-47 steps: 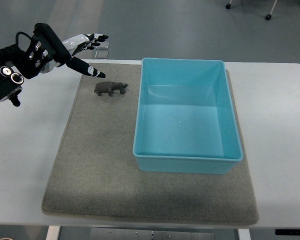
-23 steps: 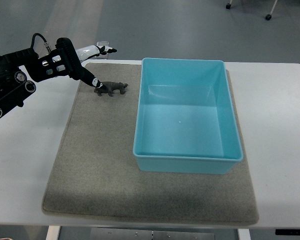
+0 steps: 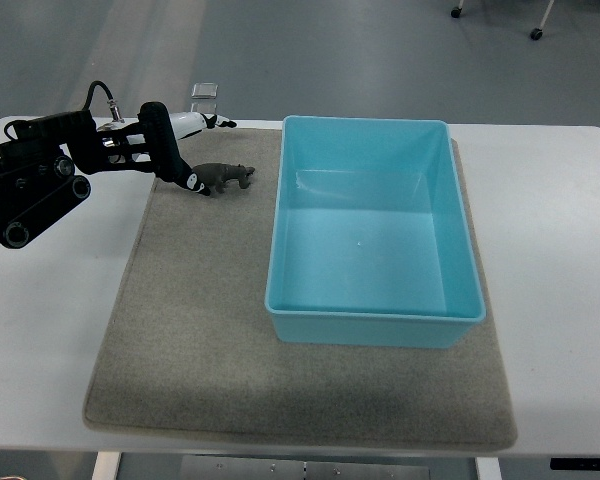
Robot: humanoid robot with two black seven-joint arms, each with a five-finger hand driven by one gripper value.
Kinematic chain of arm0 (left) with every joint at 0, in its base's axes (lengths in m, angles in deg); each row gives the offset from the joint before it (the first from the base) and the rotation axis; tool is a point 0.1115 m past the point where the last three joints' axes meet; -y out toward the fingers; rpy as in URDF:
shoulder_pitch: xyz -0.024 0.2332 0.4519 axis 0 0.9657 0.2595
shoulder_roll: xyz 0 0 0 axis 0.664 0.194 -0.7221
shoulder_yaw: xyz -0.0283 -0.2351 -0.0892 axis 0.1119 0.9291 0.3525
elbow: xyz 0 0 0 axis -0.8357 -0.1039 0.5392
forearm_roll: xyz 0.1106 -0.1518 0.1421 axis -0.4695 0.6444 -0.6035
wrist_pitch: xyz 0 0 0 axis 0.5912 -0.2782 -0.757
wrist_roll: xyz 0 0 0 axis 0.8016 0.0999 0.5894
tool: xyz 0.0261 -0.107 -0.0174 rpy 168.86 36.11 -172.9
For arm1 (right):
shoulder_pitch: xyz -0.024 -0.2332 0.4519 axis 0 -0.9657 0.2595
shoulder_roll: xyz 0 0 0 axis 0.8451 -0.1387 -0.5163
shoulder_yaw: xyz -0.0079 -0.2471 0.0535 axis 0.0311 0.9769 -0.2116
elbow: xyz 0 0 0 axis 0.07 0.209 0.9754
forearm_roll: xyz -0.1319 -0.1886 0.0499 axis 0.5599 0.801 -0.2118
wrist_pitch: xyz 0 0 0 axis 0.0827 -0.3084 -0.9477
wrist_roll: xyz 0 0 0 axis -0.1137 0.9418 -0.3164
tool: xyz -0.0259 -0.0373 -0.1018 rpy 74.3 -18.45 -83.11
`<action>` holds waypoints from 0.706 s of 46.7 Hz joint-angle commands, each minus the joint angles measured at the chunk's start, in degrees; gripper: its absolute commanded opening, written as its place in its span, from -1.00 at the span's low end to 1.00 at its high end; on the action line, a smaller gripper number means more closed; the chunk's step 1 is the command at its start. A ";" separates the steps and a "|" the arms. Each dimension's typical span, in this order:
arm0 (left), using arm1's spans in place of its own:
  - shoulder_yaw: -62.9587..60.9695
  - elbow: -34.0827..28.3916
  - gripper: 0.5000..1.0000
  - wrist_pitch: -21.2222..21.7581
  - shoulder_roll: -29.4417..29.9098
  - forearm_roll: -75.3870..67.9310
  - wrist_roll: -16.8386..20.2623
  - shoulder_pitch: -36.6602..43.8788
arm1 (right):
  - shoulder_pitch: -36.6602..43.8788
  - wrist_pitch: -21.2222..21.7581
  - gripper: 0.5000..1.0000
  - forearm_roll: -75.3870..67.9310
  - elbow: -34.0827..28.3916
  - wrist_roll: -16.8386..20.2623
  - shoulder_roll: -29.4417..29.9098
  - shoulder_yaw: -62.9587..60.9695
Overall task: Place brown hippo in blue box with left hand
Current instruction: 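Close the left hand fingers around the brown hippo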
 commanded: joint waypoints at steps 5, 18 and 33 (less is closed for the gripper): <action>-0.18 -2.40 0.76 1.19 -1.50 -1.23 0.05 0.01 | 0.00 -0.01 0.74 0.00 0.00 0.00 0.00 0.00; -0.18 -3.02 0.51 1.36 -1.76 -1.23 0.05 0.01 | 0.00 -0.01 0.74 0.00 0.00 0.00 0.00 0.00; -0.88 -3.10 0.39 2.59 -1.76 -1.23 -0.13 0.01 | 0.00 -0.01 0.74 0.00 0.00 0.00 0.00 0.00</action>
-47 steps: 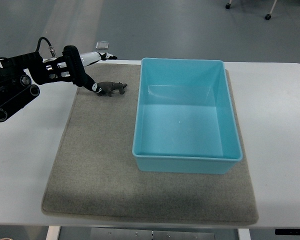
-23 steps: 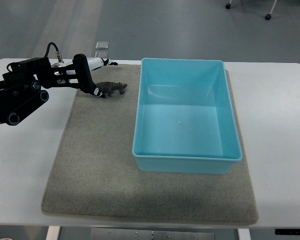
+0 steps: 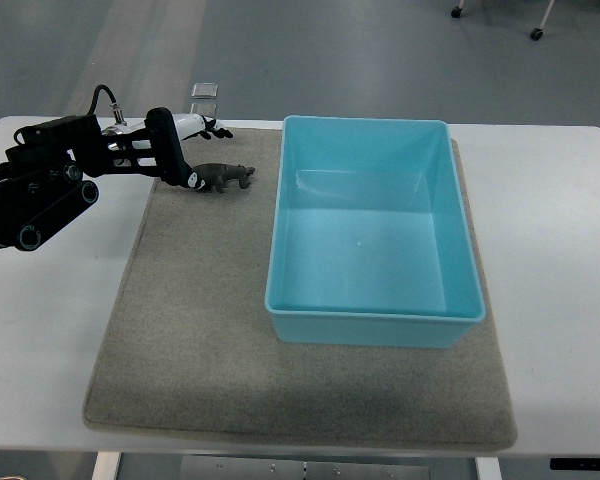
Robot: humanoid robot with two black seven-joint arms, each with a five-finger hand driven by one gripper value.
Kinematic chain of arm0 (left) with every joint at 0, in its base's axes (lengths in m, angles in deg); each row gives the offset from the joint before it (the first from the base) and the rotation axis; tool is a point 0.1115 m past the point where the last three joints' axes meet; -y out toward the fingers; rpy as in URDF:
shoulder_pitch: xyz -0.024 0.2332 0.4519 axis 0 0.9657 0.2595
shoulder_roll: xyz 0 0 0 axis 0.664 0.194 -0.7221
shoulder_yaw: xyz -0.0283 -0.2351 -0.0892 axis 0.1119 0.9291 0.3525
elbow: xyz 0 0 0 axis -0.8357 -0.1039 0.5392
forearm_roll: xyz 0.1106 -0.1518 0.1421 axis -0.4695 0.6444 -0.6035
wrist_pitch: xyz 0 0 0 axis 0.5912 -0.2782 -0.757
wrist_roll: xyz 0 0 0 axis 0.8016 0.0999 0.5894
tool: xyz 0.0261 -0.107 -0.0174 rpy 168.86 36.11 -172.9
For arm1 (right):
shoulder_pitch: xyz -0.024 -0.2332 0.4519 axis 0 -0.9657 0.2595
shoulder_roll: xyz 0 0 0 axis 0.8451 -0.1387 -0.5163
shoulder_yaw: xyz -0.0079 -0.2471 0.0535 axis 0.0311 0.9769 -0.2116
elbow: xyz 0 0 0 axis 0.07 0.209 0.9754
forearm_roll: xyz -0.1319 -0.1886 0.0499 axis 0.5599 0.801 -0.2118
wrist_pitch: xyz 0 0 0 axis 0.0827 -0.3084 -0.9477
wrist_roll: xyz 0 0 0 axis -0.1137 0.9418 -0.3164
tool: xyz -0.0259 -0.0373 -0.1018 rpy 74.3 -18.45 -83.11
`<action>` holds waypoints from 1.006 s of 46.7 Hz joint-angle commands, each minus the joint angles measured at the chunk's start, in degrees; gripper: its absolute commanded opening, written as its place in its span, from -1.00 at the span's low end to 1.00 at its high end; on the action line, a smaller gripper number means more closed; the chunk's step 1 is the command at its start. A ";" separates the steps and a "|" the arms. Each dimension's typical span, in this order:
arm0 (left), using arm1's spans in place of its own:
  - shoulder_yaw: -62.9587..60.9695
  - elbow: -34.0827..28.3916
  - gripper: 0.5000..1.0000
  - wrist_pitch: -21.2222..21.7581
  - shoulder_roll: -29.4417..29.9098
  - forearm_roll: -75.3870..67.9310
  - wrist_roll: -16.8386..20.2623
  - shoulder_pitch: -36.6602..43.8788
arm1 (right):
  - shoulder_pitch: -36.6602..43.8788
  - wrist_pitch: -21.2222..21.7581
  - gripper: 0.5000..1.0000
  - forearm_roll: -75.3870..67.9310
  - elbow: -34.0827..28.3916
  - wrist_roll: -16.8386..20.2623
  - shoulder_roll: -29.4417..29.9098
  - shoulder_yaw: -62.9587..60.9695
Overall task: Place brown hippo in blue box with left hand
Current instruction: 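Close the left hand fingers around the brown hippo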
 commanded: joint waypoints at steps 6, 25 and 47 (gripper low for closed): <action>-0.48 0.00 0.30 0.30 -0.07 0.00 -0.09 0.01 | 0.00 0.00 0.74 0.00 0.00 0.00 0.00 0.00; -0.57 -0.70 0.00 0.74 -1.04 0.00 -0.17 0.01 | 0.00 0.00 0.74 0.00 0.00 0.00 0.00 0.00; -1.89 -0.79 0.00 0.74 -1.04 0.00 -0.09 0.09 | 0.00 0.00 0.74 0.00 0.00 0.00 0.00 0.00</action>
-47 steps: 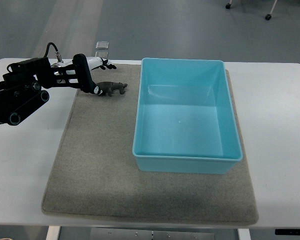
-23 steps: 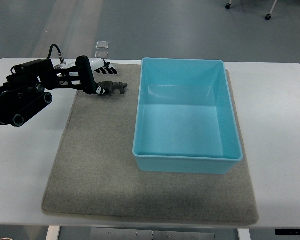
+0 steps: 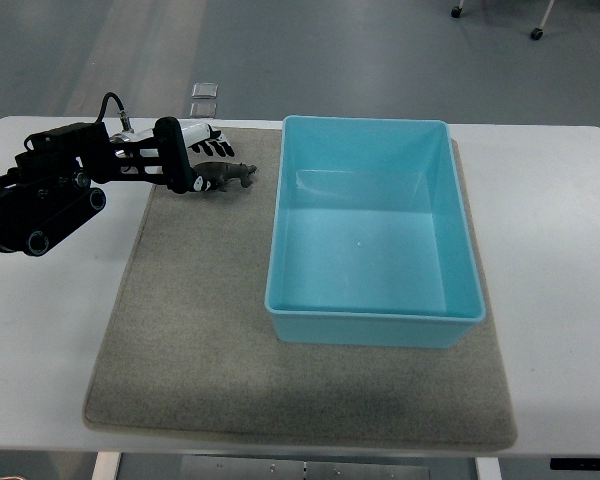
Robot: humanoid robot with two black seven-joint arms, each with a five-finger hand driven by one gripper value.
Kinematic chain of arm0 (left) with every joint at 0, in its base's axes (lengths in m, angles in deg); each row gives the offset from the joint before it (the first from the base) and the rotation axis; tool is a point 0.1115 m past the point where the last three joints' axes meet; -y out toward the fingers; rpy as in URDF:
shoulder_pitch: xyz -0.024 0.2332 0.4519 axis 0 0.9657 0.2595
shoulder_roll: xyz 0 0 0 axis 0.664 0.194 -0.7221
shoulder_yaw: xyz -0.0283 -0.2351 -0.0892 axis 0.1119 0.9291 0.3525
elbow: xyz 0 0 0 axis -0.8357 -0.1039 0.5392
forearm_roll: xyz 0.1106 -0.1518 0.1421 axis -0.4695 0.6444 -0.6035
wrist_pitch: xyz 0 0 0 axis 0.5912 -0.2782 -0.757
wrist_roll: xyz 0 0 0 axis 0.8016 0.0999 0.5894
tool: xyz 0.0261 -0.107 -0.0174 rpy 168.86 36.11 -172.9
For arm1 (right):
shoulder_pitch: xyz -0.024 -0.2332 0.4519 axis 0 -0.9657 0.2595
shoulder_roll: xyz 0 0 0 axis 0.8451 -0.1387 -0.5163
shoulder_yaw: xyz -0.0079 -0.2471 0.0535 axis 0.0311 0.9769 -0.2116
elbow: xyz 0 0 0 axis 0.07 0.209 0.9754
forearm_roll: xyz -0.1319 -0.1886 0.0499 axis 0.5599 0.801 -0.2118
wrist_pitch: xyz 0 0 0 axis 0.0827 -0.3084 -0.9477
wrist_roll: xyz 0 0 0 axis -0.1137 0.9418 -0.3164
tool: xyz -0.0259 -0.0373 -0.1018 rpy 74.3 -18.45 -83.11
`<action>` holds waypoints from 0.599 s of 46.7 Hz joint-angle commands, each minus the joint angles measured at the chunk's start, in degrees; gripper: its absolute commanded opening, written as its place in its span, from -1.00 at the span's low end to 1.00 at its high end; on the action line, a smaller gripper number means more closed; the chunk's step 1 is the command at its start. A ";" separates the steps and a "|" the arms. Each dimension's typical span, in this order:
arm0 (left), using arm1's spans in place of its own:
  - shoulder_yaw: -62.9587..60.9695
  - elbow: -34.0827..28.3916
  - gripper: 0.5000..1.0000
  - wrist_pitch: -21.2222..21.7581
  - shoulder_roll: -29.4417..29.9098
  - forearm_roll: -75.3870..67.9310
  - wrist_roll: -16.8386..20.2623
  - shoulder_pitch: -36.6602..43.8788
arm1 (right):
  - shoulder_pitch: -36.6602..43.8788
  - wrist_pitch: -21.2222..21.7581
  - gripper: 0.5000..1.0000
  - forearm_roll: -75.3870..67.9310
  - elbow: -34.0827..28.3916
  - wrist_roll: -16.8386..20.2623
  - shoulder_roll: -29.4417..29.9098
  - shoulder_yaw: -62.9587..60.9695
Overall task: Place brown hippo in blue box with left hand
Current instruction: 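Close the left hand fingers around the brown hippo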
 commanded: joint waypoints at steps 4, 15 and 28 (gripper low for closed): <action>-0.11 -0.01 -0.06 0.00 0.05 0.00 0.00 0.09 | 0.00 0.00 0.74 0.00 0.00 0.00 0.00 0.00; -0.19 -0.01 -0.54 0.00 0.32 0.00 0.00 0.09 | 0.00 0.00 0.74 0.00 0.00 0.00 0.00 0.00; -0.19 0.07 -1.00 -0.09 0.49 0.00 -0.09 0.18 | 0.00 0.00 0.74 0.00 0.00 0.00 0.00 0.00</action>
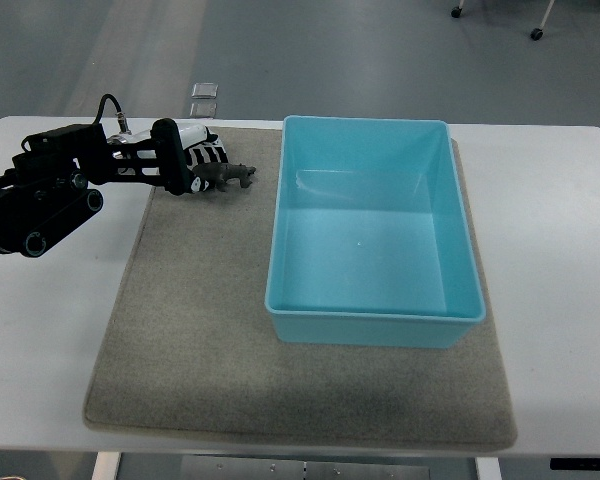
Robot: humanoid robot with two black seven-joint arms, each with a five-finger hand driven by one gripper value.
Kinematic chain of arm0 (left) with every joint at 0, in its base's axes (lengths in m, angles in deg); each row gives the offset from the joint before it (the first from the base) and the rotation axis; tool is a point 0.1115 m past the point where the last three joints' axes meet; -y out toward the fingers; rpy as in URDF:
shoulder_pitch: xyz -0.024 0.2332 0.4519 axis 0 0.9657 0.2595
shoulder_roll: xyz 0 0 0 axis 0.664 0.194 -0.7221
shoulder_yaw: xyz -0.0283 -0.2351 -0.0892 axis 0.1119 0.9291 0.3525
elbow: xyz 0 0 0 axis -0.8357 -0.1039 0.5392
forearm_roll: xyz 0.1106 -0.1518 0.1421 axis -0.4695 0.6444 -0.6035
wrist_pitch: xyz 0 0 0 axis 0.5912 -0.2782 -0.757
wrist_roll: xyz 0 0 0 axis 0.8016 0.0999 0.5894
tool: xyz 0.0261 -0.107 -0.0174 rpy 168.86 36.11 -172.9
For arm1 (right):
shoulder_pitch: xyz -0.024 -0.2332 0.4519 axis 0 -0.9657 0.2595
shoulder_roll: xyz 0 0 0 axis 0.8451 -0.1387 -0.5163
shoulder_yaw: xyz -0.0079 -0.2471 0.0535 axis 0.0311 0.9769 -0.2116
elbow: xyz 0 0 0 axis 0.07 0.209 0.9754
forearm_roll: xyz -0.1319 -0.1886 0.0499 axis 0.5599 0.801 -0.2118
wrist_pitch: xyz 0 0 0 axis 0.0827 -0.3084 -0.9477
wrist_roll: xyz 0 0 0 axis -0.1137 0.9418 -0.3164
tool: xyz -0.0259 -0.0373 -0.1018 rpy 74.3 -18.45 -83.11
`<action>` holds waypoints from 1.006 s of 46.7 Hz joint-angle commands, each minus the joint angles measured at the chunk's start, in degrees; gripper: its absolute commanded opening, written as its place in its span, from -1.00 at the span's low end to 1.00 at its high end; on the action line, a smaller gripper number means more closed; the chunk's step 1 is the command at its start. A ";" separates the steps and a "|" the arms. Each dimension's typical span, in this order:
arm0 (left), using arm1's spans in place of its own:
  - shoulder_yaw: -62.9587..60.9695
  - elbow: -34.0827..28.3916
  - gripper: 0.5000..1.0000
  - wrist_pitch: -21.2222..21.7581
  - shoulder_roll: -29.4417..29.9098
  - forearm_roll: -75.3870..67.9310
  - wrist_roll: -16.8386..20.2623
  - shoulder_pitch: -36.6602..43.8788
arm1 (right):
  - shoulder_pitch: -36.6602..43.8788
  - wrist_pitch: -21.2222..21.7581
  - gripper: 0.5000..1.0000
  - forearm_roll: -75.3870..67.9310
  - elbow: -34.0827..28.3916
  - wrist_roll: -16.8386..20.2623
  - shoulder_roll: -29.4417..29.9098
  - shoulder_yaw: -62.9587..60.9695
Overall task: Place brown hippo in blue box with left hand
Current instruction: 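Close the left hand fingers around the brown hippo, then lift the hippo with the left hand and carry it over the box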
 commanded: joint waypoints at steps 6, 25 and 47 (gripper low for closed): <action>0.00 0.02 -1.00 -0.03 0.01 0.14 -0.52 -0.09 | 0.00 0.00 0.74 0.00 0.00 0.00 0.00 0.00; 1.93 1.59 -1.00 0.15 1.68 1.20 -1.31 -3.87 | 0.00 0.00 0.74 0.00 0.00 0.00 0.00 0.00; 3.34 13.63 -1.00 -0.38 2.04 1.11 -1.31 -11.78 | 0.00 0.00 0.74 0.00 0.00 0.00 0.00 0.00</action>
